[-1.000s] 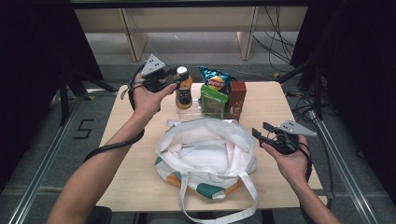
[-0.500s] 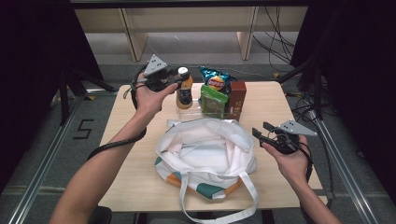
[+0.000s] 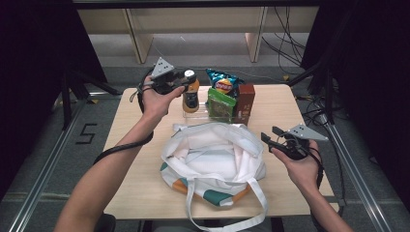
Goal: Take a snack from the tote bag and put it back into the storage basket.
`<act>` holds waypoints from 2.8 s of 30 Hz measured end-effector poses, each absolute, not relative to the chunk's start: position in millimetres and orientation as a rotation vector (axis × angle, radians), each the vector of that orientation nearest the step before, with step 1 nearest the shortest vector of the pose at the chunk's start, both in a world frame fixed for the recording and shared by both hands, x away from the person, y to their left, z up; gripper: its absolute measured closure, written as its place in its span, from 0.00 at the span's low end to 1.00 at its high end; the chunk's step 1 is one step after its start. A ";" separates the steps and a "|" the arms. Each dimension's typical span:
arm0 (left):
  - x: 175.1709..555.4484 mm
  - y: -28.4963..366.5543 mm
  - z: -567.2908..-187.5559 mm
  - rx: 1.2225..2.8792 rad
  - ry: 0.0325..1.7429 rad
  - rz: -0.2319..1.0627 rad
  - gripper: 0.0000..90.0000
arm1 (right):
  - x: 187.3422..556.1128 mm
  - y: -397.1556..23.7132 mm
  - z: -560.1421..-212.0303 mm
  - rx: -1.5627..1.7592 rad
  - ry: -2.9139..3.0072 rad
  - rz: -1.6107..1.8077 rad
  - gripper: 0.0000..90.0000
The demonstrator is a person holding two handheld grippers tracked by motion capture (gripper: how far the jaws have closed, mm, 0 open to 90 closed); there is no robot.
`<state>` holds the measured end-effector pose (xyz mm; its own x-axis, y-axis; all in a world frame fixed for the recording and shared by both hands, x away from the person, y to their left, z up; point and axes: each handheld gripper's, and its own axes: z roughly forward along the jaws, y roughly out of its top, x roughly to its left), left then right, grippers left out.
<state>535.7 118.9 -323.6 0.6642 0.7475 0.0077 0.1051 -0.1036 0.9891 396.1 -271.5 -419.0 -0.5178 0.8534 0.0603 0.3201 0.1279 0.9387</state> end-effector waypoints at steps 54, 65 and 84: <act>561.8 112.3 -353.2 1.661 0.746 0.595 0.65 | 395.8 -270.0 -419.6 1.132 1.910 1.394 0.51; 565.7 111.9 -356.5 1.667 0.754 0.601 0.65 | 394.8 -269.2 -419.5 1.144 1.910 1.396 0.51; 570.3 110.2 -367.2 1.685 0.775 0.600 0.65 | 394.2 -268.7 -419.2 1.152 1.921 1.386 0.51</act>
